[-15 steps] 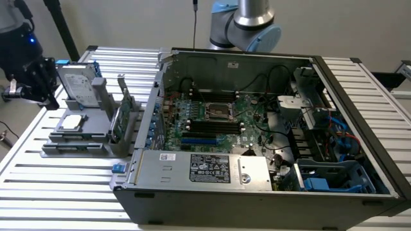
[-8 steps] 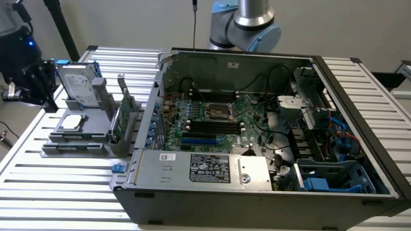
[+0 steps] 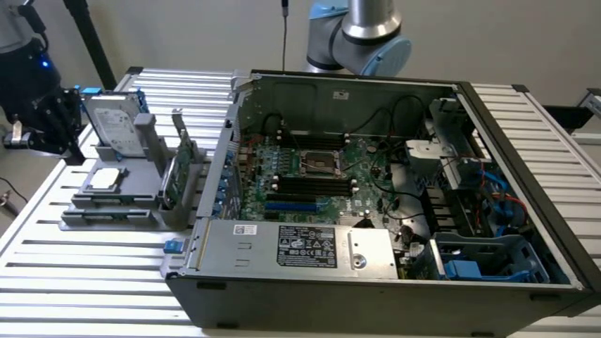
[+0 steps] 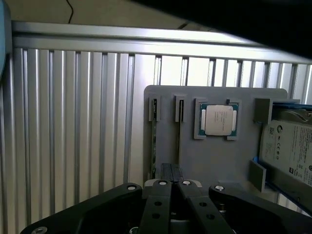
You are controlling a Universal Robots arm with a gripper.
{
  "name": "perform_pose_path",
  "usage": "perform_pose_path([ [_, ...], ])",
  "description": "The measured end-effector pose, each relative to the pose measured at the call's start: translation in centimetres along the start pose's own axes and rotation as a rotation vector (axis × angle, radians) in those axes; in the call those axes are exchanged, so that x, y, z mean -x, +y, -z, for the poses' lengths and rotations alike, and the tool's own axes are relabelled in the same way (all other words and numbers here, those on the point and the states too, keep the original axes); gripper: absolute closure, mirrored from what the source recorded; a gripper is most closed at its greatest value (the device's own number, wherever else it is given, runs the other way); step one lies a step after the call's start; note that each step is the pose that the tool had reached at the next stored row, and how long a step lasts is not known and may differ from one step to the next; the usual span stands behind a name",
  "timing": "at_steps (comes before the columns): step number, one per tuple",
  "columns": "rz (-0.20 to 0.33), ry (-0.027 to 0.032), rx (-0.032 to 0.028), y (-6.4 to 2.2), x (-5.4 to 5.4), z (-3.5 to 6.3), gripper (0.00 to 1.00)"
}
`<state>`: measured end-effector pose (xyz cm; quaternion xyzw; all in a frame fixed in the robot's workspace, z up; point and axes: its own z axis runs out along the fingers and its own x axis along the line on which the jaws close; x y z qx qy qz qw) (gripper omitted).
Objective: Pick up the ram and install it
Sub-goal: 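Pick up the ram and move it above insertion slot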
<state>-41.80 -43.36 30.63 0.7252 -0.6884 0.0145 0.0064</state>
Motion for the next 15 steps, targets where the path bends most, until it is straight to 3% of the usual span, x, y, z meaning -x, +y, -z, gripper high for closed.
perform_pose_path([
  [10, 0.000, -0.0001, 0.0011, 0.11, -0.8, -0.24, 0.89],
  [15, 0.000, -0.0003, 0.0052, -0.57, -1.3, -0.35, 0.89],
])
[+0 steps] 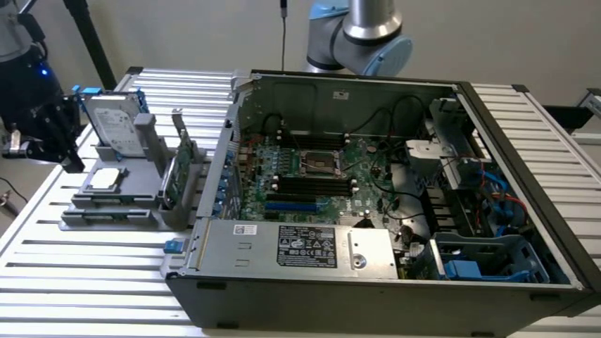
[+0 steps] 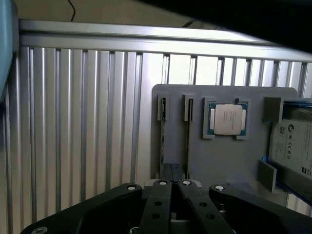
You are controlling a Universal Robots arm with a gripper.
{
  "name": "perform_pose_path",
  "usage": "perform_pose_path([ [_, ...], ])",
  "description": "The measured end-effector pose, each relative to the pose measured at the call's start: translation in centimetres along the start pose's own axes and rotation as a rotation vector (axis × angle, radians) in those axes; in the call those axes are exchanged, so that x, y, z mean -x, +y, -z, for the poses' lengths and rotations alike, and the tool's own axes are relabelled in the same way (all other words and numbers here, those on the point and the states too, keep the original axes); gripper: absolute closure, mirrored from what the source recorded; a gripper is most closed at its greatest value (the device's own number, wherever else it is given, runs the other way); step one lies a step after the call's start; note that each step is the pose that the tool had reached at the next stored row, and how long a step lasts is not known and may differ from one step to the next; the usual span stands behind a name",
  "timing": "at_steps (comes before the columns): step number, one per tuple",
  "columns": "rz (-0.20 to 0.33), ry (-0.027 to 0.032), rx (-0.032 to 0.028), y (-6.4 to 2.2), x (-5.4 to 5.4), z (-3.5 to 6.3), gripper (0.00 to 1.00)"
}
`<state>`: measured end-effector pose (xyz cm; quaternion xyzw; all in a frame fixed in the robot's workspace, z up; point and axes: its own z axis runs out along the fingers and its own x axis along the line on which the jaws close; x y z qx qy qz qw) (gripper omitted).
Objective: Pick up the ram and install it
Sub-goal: 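Pick up the ram and move it above insertion slot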
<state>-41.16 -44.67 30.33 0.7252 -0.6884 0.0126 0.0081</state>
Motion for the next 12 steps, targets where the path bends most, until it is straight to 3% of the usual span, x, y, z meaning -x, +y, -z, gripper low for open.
perform_pose_path([
  [9, 0.001, -0.0007, 0.0035, -1.35, -0.6, -1.09, 0.88],
  [11, 0.002, -0.0007, 0.0040, -1.47, -0.6, -1.41, 0.76],
  [12, 0.002, -0.0007, 0.0041, -1.49, -0.6, -1.58, 0.76],
])
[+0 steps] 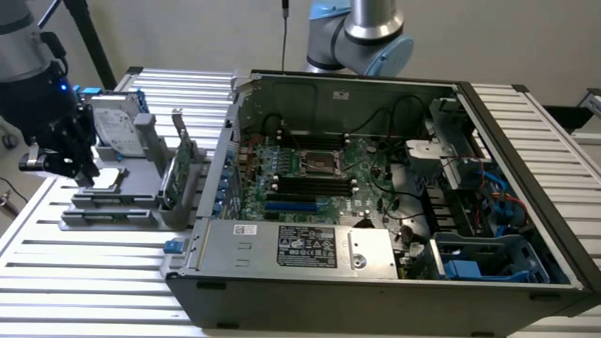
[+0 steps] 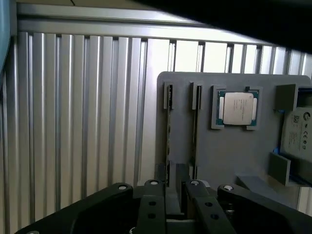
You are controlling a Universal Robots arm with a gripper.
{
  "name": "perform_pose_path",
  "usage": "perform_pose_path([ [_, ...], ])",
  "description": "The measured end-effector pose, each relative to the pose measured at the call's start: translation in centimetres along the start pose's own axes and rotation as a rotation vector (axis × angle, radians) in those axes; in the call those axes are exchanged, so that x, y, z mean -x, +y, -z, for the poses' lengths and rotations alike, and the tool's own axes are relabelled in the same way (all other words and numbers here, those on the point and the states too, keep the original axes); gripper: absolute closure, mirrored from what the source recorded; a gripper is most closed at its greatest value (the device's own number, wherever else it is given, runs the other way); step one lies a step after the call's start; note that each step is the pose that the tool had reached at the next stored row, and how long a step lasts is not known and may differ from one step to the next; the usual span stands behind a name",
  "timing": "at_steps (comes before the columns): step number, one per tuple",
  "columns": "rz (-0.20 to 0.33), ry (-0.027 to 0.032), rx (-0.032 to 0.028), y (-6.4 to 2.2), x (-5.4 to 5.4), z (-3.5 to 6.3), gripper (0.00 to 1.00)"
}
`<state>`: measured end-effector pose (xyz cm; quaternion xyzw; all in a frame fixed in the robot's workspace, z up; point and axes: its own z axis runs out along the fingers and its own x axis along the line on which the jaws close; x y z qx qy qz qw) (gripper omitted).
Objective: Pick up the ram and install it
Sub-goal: 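Pick up the ram and move it above insertion slot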
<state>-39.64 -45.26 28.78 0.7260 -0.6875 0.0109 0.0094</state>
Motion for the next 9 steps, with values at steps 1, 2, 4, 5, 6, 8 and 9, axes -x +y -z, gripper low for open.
perform_pose_path([
  [1, 0.000, 0.0000, 0.0000, -0.01, 0.0, -0.18, 0.70],
  [2, 0.000, 0.0000, 0.0001, -0.02, 0.0, -0.36, 0.64],
  [4, 0.001, 0.0000, 0.0002, -0.03, 0.0, -0.73, 0.58],
  [5, 0.001, 0.0000, 0.0002, -0.02, 0.0, -0.91, 0.58],
  [6, 0.001, 0.0000, 0.0001, -0.02, 0.0, -1.09, 0.52],
  [8, 0.001, 0.0000, 0.0001, -0.02, 0.0, -1.46, 0.52],
  [9, 0.001, 0.0000, 0.0002, -0.03, 0.0, -1.64, 0.52],
])
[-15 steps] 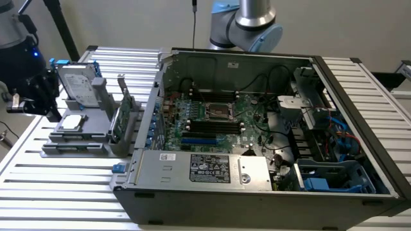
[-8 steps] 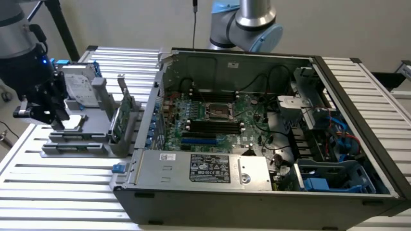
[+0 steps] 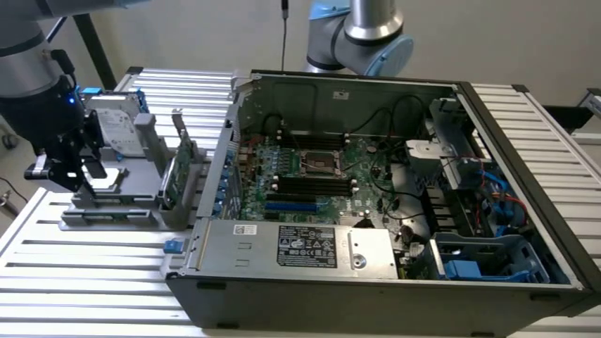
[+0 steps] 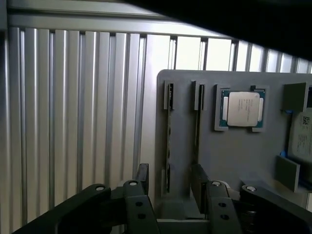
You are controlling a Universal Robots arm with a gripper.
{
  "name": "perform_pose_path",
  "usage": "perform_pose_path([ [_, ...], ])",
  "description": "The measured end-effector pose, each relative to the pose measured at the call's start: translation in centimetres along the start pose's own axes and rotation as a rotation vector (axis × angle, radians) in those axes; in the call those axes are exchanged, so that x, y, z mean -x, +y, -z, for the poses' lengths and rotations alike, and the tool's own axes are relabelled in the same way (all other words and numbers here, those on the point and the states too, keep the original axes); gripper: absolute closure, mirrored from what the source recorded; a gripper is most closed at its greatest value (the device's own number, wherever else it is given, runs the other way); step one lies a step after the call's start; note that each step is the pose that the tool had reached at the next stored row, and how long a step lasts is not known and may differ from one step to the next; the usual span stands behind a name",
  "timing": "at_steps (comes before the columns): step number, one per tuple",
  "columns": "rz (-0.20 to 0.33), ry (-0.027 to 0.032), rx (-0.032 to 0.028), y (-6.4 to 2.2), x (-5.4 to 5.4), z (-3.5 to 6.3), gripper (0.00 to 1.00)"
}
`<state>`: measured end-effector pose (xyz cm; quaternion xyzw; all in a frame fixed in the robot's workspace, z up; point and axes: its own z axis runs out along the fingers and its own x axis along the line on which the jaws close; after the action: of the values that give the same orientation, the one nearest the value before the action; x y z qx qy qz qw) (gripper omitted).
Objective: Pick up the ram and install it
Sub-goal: 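Pick up the ram and move it above insertion slot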
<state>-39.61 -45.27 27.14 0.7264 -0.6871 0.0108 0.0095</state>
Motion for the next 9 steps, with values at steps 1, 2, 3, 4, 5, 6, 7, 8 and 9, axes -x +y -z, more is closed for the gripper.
perform_pose_path([
  [1, 0.000, 0.0000, 0.0001, 0.00, 0.0, -0.18, 0.52],
  [2, 0.000, 0.0000, 0.0000, 0.00, 0.0, -0.36, 0.52],
  [3, 0.000, 0.0000, 0.0000, -0.01, 0.0, -0.55, 0.52],
  [4, 0.000, 0.0000, 0.0000, -0.01, 0.0, -0.73, 0.52],
  [5, 0.000, 0.0000, -0.0001, -0.02, 0.0, -0.91, 0.52],
  [6, 0.000, 0.0000, 0.0001, -0.03, 0.0, -1.09, 0.52],
  [7, 0.000, 0.0000, 0.0000, -0.03, 0.0, -1.27, 0.52],
  [8, 0.000, 0.0000, 0.0000, -0.03, 0.0, -1.45, 0.52],
  [9, 0.000, 0.0000, 0.0000, -0.03, 0.0, -1.63, 0.52],
])
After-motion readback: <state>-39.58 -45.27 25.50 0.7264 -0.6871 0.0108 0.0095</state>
